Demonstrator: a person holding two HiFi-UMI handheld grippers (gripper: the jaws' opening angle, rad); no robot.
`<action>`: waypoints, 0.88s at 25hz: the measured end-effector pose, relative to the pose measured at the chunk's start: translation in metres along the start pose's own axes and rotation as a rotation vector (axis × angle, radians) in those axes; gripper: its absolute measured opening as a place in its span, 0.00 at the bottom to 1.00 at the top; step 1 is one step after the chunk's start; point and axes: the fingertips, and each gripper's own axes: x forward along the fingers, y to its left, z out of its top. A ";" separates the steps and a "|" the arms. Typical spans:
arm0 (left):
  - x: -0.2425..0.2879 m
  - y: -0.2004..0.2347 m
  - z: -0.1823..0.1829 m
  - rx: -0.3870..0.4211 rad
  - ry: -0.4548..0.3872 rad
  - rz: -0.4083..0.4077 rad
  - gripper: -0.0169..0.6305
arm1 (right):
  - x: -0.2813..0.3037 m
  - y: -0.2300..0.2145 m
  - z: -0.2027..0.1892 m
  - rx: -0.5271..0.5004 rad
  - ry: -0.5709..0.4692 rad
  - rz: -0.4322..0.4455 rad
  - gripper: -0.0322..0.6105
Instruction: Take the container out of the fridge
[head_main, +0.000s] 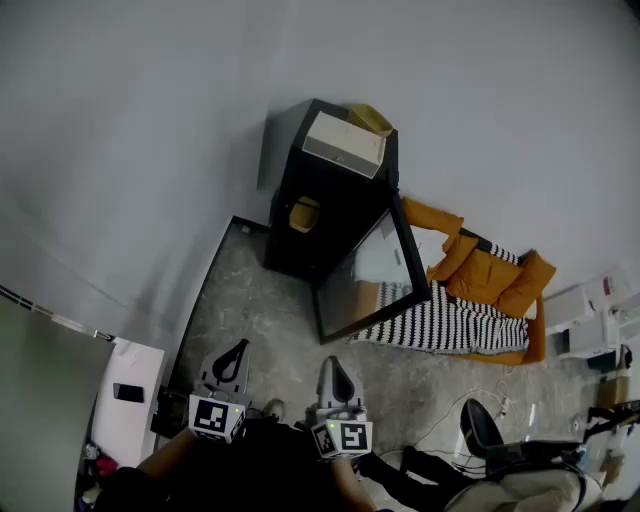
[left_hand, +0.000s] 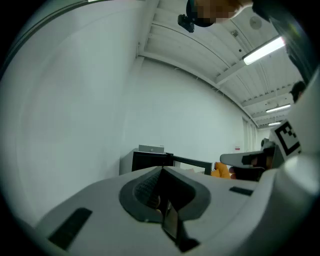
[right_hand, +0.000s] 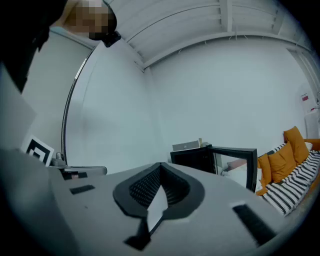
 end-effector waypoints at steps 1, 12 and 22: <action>0.001 0.001 -0.001 -0.005 0.007 0.002 0.03 | 0.001 0.000 0.000 -0.001 0.001 0.000 0.05; -0.001 0.007 0.000 -0.012 0.021 -0.009 0.03 | 0.005 0.006 -0.001 -0.003 -0.002 -0.006 0.05; -0.007 0.035 -0.007 -0.022 0.023 -0.031 0.03 | 0.013 0.022 -0.007 0.016 -0.015 -0.047 0.05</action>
